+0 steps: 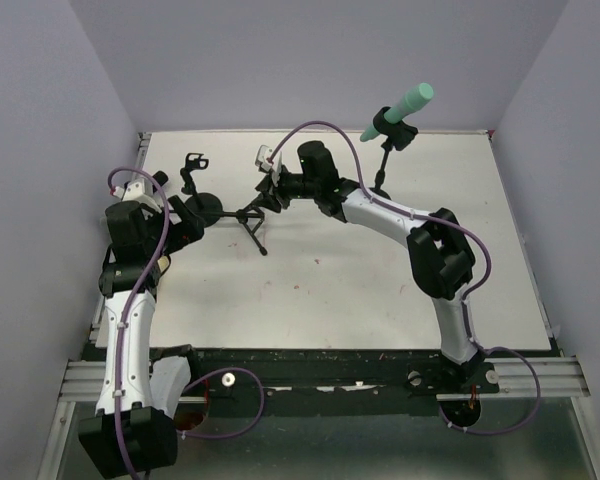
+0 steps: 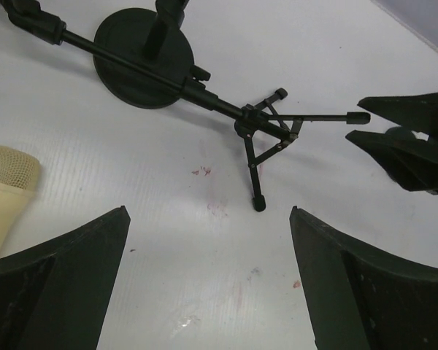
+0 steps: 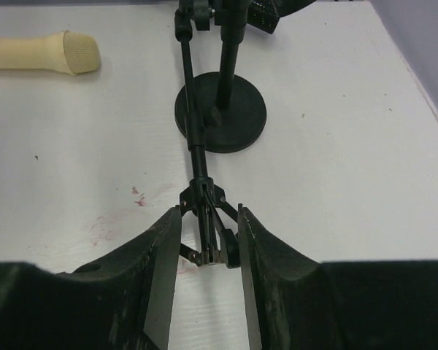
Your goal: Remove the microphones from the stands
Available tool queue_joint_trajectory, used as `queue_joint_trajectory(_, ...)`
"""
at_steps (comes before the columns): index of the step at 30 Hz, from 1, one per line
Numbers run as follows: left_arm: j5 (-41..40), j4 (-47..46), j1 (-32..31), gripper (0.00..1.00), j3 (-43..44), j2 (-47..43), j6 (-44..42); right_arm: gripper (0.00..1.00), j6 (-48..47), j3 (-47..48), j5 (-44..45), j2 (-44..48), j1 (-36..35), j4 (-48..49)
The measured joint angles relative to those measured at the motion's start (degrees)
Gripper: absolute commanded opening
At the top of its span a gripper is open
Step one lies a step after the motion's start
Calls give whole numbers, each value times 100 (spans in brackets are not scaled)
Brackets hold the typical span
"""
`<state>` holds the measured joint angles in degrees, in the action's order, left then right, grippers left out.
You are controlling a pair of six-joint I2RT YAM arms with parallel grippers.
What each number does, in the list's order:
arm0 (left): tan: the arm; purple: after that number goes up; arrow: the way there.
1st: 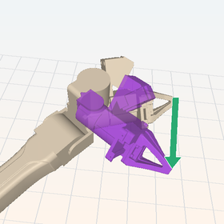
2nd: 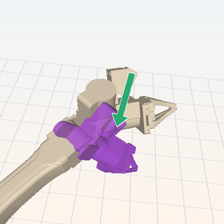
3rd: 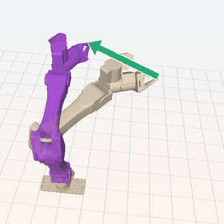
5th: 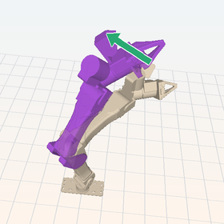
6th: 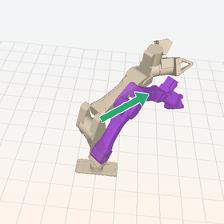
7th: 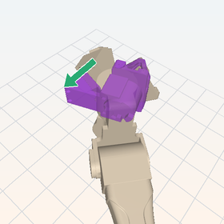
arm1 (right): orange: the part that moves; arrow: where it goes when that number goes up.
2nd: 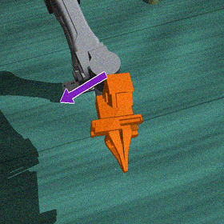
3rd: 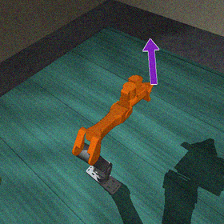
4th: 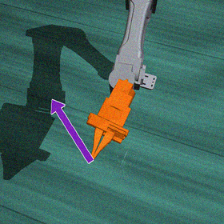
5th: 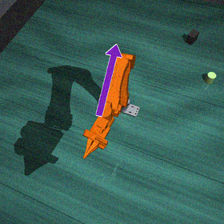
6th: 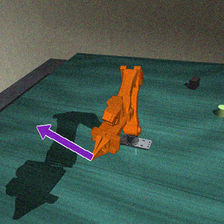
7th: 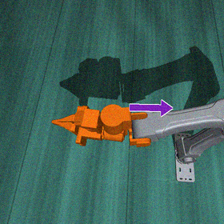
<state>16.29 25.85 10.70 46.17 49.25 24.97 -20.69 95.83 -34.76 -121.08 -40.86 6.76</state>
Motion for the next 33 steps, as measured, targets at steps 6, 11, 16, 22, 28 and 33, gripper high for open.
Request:
queue_joint_trajectory(6,319,-372,424,98,-133,225,728,47,-140,122,-2,-28,11,-258)
queue_joint_trajectory(11,452,-564,468,97,-308,258,977,51,-396,645,105,-267,9,-804)
queue_joint_trajectory(16,586,-752,472,96,-466,249,1113,62,-660,1460,319,-852,4,-1488)
queue_joint_trajectory(22,680,-876,520,96,-693,144,1178,54,-837,2109,396,-1213,13,-2192)
queue_joint_trajectory(28,728,-988,546,95,-866,90,1257,50,-979,2883,225,-1427,11,-2835)
queue_joint_trajectory(33,756,-1001,549,95,-874,90,1261,50,-968,2900,94,-1486,11,-3115)
